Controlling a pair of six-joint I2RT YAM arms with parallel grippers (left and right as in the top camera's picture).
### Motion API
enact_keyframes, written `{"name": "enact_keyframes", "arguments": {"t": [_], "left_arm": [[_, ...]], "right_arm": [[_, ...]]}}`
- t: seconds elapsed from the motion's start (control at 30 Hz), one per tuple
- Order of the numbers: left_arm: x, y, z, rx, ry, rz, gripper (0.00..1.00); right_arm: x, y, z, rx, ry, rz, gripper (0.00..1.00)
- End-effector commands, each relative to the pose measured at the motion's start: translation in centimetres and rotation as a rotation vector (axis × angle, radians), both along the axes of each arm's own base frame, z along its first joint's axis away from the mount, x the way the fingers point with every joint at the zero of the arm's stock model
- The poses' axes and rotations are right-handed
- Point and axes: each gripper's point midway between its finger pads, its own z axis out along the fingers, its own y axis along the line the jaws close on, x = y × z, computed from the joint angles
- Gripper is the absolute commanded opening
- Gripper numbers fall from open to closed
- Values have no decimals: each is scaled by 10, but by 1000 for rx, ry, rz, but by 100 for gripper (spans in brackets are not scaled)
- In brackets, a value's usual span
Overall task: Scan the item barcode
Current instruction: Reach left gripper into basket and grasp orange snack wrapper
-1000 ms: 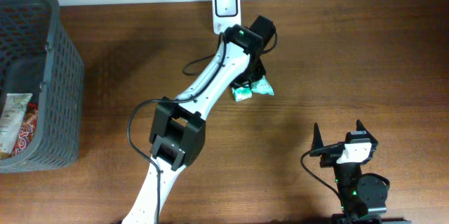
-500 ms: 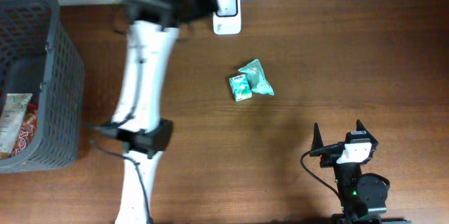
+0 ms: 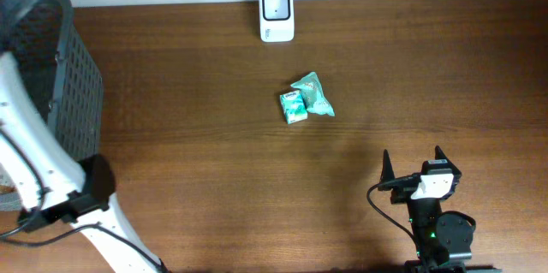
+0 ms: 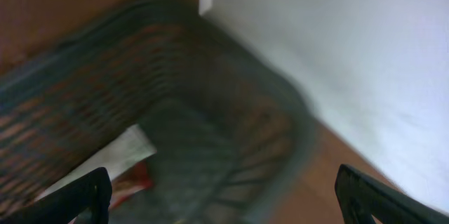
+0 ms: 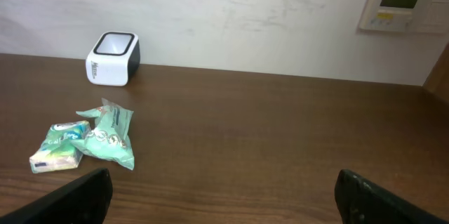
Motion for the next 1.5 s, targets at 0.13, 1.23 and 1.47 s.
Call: {"name": "enact_keyframes", "arguments": {"t": [0.13, 1.23, 1.47], "left_arm": [[-55, 78, -74, -41, 354, 94, 87], [-95, 92, -379, -156, 965, -346, 72], [-107, 84, -398, -237, 933, -362, 75]], "right_arm": [[0, 0, -4, -7, 7, 1, 99], [0, 0, -4, -7, 7, 2, 99], [0, 0, -4, -7, 7, 2, 99]]}}
